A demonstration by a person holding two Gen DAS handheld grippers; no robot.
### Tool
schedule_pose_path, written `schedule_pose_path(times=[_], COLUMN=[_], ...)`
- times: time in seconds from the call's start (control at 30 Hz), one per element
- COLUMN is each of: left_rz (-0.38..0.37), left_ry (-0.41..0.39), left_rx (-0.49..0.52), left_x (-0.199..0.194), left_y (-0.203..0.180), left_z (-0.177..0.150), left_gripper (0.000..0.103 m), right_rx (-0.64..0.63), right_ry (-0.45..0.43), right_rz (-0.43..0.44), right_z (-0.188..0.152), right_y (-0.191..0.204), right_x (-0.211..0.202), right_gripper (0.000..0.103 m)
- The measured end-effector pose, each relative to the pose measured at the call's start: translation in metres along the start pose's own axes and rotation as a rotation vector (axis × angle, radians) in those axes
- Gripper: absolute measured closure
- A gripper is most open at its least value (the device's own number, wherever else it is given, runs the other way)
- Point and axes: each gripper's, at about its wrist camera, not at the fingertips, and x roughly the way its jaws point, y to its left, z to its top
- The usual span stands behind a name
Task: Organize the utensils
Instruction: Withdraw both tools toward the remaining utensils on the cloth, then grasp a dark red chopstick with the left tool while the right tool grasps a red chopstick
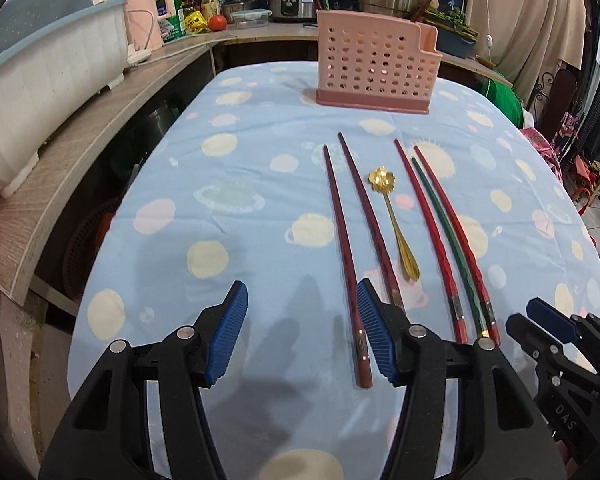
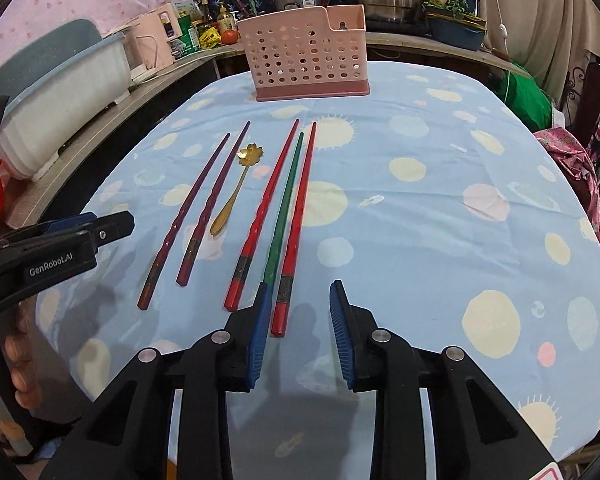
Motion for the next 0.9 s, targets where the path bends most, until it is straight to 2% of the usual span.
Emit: schedule_pose_path(times=[0.23, 0.9], left_rz=[-0.011, -0.023], left_ry=[0.026, 0.067], left_rx=[0.013, 0.021], left_x=[0.005, 0.016], left_y=[-0.007, -0.015], left_z=[-0.015, -0.028], left_gripper=[0.049, 0.049], right_rx=[0.008, -0.001], right_ry=[0.02, 0.033], right_rz=[0.003, 0.004], right_z=[-0.004, -0.006], right_y=[0.0, 0.005], right_x=[0.008, 0.018], right_gripper=[0.08, 0.087])
